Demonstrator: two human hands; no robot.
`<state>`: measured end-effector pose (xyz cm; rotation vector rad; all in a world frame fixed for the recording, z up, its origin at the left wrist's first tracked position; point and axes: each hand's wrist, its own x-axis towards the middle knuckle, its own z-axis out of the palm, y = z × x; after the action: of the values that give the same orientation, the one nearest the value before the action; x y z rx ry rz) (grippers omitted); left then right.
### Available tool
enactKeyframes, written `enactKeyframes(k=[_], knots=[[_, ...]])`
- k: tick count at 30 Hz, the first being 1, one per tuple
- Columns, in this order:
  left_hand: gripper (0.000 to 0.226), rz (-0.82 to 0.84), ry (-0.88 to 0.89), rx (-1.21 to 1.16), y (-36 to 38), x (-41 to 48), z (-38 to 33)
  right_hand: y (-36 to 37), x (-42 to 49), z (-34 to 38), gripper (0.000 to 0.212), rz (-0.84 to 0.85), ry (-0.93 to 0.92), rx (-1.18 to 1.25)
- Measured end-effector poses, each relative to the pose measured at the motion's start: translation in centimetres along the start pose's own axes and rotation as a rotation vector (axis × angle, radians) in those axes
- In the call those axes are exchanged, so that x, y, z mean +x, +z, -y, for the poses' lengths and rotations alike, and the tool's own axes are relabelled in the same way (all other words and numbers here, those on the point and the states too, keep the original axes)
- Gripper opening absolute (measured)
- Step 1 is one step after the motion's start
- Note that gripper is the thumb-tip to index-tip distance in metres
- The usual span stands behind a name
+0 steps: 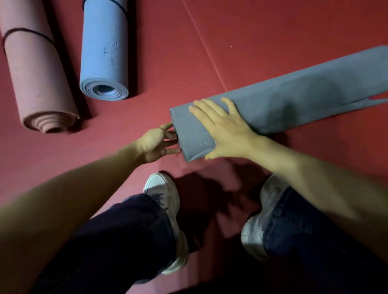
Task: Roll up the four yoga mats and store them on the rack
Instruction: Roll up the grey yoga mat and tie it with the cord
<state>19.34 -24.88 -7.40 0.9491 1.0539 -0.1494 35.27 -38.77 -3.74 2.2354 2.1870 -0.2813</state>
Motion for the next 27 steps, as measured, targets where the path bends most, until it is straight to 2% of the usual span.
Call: enactKeyframes(k=[5, 14, 17, 22, 27], knots=[[0.043, -0.003, -0.03, -0.047, 1.1, -0.6, 1.4, 3.3, -0.2, 0.6, 0.116, 0.135, 0.021, -0.047], [0.033, -0.029, 0.064, 0.028, 2.7, -1.4, 1.5, 3.5, 1.6, 0.3, 0.122, 0.214, 0.052, -0.015], [0.03, -0.045, 0.094, 0.085, 2.1, -2.0, 0.3, 2.9, 2.7, 0.8, 0.119, 0.185, 0.058, 0.009], [0.034, -0.289, 0.105, 0.063, -2.3, -3.7, -2.0, 2.3, 7.8, 5.6, 0.117, 0.105, 0.041, 0.064], [0.028, -0.498, 0.063, -0.048, -9.8, -5.8, -0.4, 3.2, 12.8, 13.2, 0.114, 0.113, -0.022, 0.123]])
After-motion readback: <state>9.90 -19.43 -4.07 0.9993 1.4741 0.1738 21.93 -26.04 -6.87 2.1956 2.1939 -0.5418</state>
